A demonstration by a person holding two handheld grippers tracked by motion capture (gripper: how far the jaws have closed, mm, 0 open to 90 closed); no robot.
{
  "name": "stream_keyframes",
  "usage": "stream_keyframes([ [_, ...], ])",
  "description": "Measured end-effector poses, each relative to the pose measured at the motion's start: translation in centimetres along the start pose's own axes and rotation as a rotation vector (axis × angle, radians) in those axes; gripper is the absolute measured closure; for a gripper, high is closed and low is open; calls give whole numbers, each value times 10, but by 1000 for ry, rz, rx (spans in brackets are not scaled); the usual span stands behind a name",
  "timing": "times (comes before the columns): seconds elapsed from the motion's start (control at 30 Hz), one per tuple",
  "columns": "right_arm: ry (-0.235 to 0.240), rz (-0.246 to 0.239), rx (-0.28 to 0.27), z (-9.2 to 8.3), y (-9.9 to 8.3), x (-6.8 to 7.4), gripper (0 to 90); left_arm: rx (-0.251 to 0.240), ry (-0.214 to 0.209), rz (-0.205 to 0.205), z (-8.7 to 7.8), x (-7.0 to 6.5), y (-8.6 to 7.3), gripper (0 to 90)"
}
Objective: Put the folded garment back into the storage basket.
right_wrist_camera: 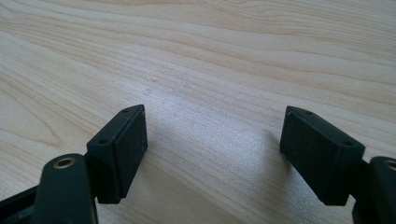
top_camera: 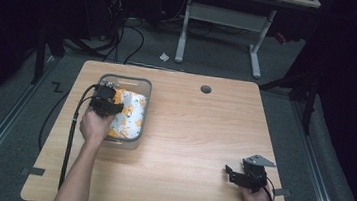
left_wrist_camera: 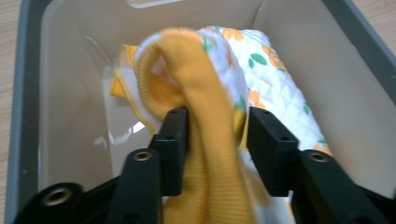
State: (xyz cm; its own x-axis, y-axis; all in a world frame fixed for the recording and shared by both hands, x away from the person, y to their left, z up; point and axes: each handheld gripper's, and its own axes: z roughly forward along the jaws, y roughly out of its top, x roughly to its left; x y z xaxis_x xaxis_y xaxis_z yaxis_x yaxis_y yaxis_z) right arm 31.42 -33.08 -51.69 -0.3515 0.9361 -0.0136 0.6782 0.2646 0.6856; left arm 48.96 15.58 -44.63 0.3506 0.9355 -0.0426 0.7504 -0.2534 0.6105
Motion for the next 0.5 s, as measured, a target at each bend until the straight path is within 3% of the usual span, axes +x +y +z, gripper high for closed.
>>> stream_keyframes([
  [0.23,0,0,0,0,0,0,235,-41,14,-3,-10,-2,0,447],
  [0.5,0,5,1,0,0,0,235,-114,-29,9,-25,-13,-5,426],
])
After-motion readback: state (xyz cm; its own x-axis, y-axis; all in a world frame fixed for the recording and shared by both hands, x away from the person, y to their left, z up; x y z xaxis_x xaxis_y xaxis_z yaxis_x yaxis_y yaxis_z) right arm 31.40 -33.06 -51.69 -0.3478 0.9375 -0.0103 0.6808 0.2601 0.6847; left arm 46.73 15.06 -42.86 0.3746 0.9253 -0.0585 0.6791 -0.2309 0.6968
